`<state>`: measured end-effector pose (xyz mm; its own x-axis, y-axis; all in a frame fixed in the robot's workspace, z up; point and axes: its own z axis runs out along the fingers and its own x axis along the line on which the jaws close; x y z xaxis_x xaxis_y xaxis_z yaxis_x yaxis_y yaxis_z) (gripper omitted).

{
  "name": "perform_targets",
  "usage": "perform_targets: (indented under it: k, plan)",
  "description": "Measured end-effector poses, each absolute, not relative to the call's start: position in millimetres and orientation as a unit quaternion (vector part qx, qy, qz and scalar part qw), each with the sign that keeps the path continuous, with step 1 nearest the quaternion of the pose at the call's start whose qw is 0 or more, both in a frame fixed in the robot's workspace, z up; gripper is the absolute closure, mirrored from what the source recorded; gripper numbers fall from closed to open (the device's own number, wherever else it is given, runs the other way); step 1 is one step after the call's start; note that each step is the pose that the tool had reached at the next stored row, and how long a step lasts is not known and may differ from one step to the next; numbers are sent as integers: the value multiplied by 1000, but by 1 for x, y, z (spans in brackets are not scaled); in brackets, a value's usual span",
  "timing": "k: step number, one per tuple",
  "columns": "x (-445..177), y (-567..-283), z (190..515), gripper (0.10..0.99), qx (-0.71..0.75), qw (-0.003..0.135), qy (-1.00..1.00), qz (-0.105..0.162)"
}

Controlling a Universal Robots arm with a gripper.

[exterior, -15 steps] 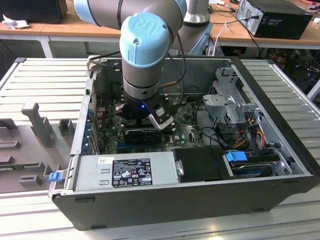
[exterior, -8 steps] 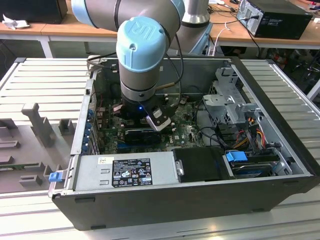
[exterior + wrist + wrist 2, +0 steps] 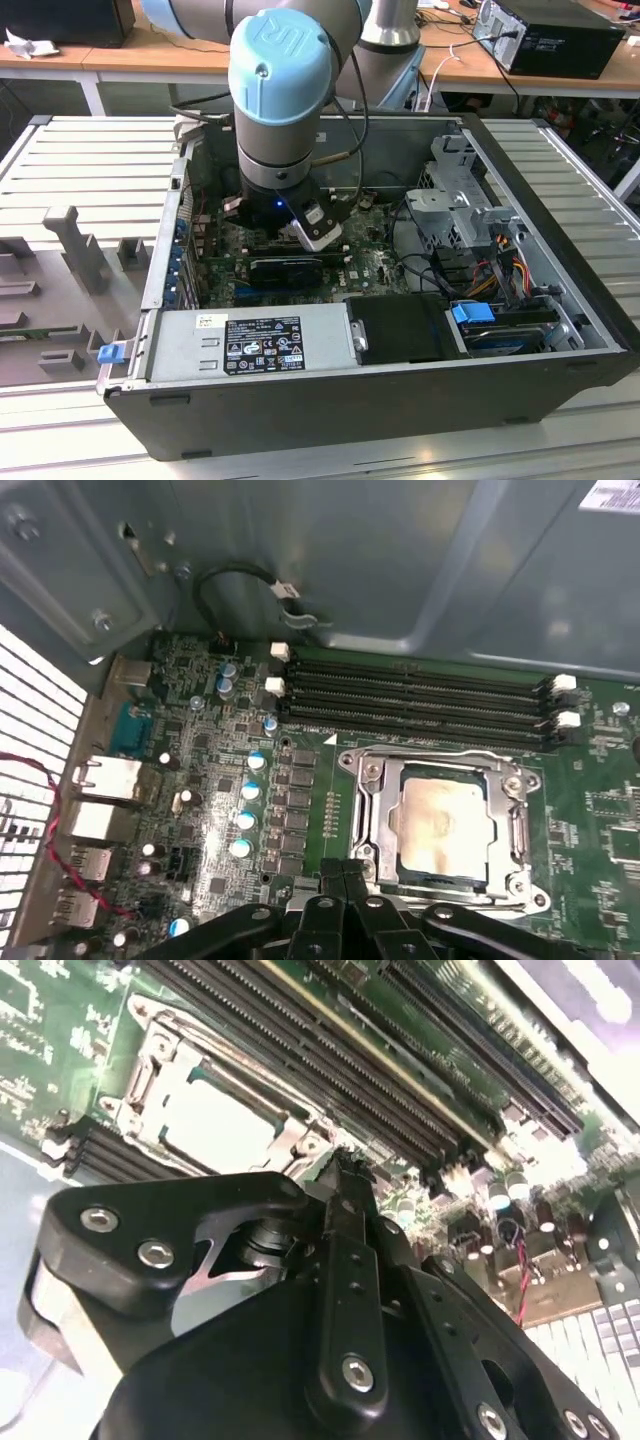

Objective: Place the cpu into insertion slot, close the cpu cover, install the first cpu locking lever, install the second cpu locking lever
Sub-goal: 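Install the second cpu locking lever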

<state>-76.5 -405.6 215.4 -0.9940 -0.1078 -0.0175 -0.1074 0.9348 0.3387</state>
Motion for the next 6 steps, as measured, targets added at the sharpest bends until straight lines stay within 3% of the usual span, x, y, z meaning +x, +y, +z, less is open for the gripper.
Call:
perform_targets:
  k: [6]
  plan:
    - [-76,-406,220,980,55,1,-984,-172]
